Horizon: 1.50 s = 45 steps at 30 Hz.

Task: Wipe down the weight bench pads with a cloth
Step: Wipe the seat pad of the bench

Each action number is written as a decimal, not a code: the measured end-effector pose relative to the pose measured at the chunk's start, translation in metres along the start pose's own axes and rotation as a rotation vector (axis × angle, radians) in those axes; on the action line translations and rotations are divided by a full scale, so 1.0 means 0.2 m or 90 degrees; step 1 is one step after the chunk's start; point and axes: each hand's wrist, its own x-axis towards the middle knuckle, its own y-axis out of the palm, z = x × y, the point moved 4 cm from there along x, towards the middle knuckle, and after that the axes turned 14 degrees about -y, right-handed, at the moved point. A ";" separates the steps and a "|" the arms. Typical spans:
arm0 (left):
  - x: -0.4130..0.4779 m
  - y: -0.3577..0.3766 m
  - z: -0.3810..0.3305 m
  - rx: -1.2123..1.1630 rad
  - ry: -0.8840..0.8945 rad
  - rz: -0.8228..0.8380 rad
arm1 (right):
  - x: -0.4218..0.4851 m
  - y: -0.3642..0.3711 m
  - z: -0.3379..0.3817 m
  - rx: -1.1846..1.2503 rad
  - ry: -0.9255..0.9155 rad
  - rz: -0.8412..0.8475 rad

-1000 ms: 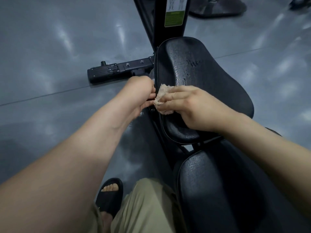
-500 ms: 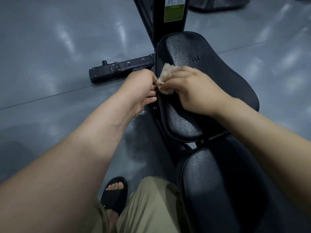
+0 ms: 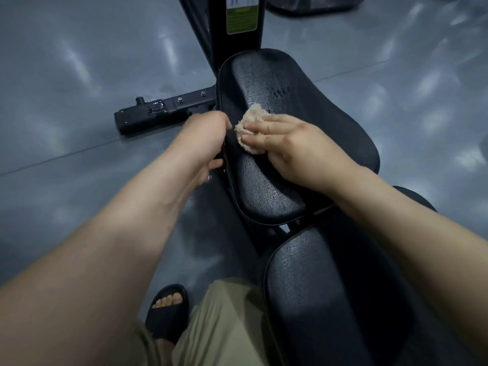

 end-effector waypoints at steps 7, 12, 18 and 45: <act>0.03 -0.02 0.02 -0.001 -0.004 0.007 | 0.22 0.00 -0.16 0.028 0.077 -0.049; 0.00 -0.02 0.01 0.019 -0.025 0.020 | 0.38 0.00 -0.28 0.016 0.100 -0.018; -0.03 0.00 -0.02 0.036 -0.001 0.006 | 0.46 0.01 -0.39 0.010 0.130 0.036; -0.06 0.16 -0.09 0.297 0.216 -0.185 | 0.03 -0.04 -0.31 -0.030 0.201 -0.002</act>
